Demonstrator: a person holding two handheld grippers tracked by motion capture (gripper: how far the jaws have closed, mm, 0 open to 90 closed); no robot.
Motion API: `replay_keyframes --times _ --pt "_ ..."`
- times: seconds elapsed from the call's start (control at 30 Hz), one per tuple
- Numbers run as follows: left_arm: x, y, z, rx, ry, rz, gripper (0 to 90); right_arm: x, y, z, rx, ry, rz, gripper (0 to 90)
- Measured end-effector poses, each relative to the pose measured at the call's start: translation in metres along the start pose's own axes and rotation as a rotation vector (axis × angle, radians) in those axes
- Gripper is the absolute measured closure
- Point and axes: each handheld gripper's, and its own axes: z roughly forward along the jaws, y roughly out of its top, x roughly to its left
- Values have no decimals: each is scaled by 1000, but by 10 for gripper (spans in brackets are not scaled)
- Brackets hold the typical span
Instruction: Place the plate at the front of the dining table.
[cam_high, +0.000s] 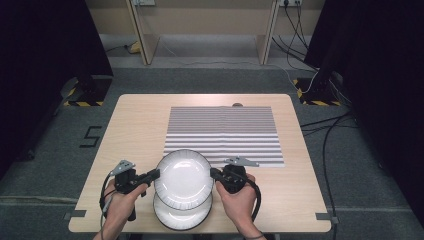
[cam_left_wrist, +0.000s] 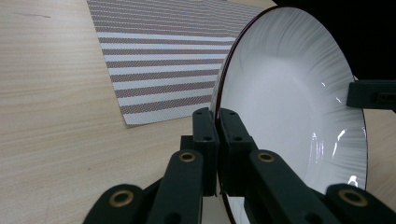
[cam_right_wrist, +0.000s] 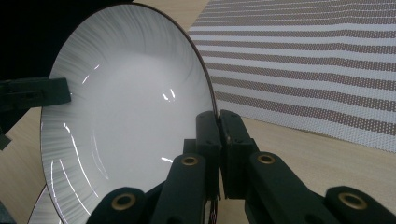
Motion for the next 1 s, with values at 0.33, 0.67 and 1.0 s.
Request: replay_keyframes --times 0.33,0.67,1.0 --pt "0 3 1 -7 -4 -7 860 0 3 -1 -11 -1 0 877" --pt "-1 8 2 -13 -7 0 860 -1 7 -3 -24 -8 0 878" --pt "-2 14 5 -19 -8 3 860 -2 11 -5 -39 -13 0 879"
